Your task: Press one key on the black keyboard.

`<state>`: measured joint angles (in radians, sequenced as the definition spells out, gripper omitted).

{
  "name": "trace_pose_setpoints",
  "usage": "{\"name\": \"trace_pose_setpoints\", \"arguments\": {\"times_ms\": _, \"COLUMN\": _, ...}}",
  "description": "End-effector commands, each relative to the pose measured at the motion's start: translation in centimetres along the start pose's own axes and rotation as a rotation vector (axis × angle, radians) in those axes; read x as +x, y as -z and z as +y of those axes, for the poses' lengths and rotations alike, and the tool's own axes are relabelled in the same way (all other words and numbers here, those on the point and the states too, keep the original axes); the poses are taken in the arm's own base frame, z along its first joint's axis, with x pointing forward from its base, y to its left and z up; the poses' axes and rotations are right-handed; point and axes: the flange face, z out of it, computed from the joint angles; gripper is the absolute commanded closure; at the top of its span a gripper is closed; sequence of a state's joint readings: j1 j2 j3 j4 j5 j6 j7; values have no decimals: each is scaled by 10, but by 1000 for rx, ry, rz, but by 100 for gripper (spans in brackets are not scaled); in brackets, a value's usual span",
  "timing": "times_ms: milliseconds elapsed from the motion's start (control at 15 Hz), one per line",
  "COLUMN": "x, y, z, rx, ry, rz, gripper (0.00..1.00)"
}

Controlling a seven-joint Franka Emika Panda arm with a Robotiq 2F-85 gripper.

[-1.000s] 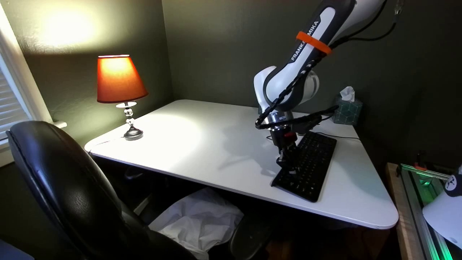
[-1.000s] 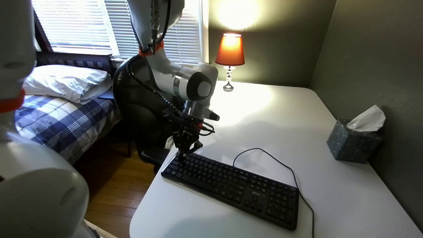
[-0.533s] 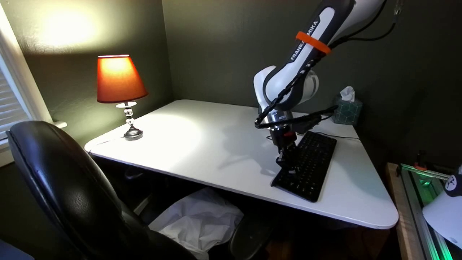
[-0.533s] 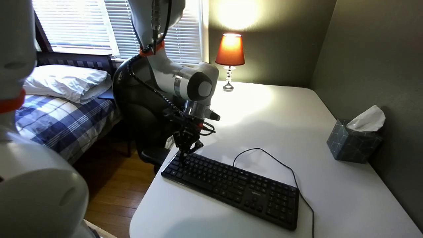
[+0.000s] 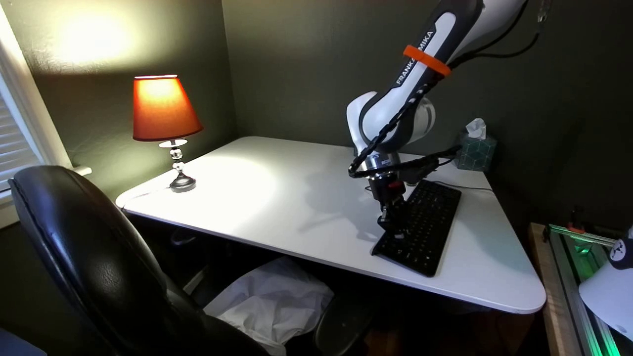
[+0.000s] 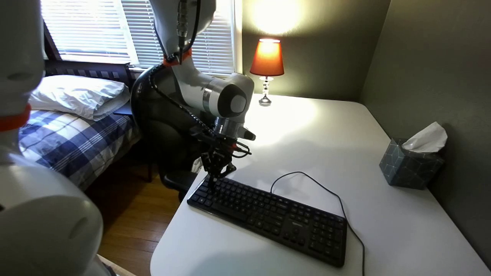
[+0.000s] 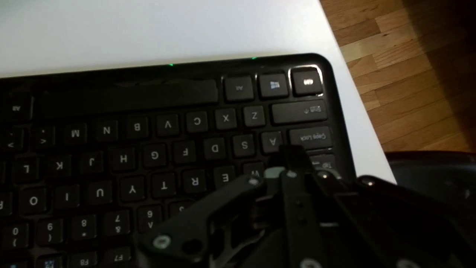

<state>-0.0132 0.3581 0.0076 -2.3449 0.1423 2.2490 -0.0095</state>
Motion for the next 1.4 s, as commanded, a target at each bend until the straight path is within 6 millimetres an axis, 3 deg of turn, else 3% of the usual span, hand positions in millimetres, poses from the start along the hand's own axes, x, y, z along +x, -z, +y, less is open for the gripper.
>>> {"name": "trace_pose_setpoints", "arguments": {"times_ms": 0, "x": 7, "y": -2, "z": -1, "rx": 26, "ry": 16, "rz": -5, "gripper": 100}}
{"name": "trace_pose_setpoints", "arguments": {"times_ms": 1333, "x": 15, "y": -8, "z": 0, "rx": 28, "ry": 6, "rz": -30, "gripper": 100}}
